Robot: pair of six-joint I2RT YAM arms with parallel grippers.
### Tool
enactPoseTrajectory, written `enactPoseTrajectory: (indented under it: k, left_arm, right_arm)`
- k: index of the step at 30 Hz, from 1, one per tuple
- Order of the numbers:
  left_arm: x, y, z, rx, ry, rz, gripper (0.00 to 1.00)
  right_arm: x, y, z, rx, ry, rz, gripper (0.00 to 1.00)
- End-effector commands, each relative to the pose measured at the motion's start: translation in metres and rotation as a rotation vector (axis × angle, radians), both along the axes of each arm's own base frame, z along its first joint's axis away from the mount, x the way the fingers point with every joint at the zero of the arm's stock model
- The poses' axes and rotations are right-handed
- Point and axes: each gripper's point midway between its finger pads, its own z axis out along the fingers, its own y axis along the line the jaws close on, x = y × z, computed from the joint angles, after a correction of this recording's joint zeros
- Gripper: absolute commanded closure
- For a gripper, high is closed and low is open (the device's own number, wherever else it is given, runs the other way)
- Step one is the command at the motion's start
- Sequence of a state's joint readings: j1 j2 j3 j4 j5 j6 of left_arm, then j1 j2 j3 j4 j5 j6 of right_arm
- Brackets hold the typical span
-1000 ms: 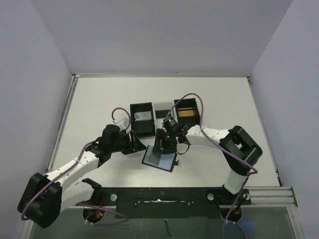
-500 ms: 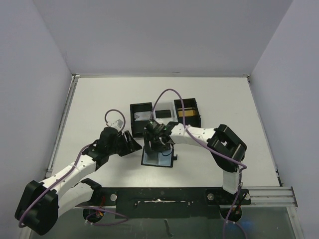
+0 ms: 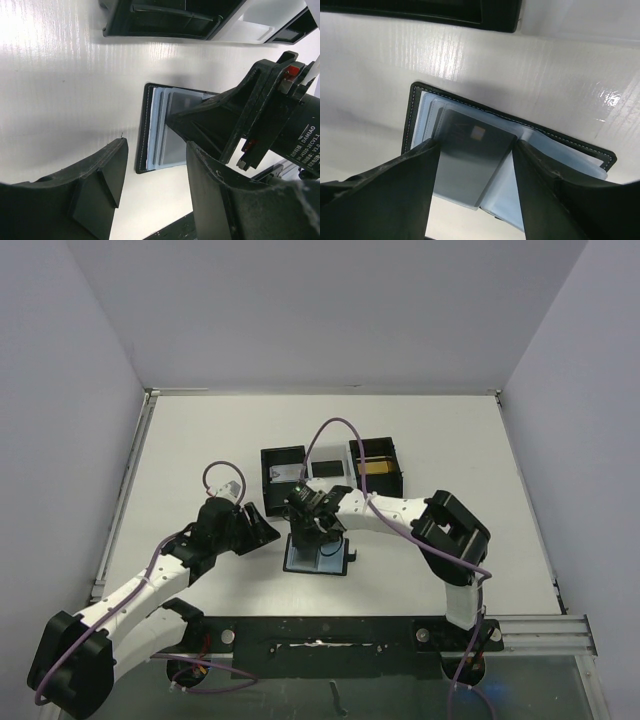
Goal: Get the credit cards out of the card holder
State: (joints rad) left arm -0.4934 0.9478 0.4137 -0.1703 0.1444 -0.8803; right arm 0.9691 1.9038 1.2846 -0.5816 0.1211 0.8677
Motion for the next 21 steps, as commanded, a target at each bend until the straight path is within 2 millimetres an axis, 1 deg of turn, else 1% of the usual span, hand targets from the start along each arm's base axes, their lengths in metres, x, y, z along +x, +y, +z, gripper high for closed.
enactPoseTrajectory:
  k: [1,3,4,8,11,16,21]
  left_arm:
    - [0.005,0.001,0.006,-0.009,-0.029,0.017,0.51]
    - [0.005,0.0,0.006,-0.011,-0.028,0.011,0.51]
    - [0.005,0.0,0.006,-0.012,-0.029,0.008,0.51]
    - [0.005,0.0,0.007,-0.013,-0.035,0.006,0.51]
    - [0.006,0.001,0.009,-0.014,-0.04,0.009,0.51]
    - [0.006,0.001,0.011,-0.014,-0.044,0.013,0.51]
    - [0.006,0.002,0.012,-0.023,-0.049,0.025,0.51]
  right_arm:
    - [0.001,-0.014,-0.008,-0.048,-0.014,-0.019,0.44]
    - [0.002,-0.011,-0.005,-0.014,-0.014,-0.018,0.48]
    - [0.003,-0.009,-0.003,0.007,-0.014,-0.012,0.47]
    - [0.004,0.0,0.007,0.072,-0.012,0.003,0.35]
    - [0.003,0.004,0.01,0.102,-0.004,0.014,0.3]
    - [0.004,0.006,0.01,0.124,0.008,0.008,0.26]
    - [0.005,0.0,0.005,0.061,0.001,-0.009,0.25]
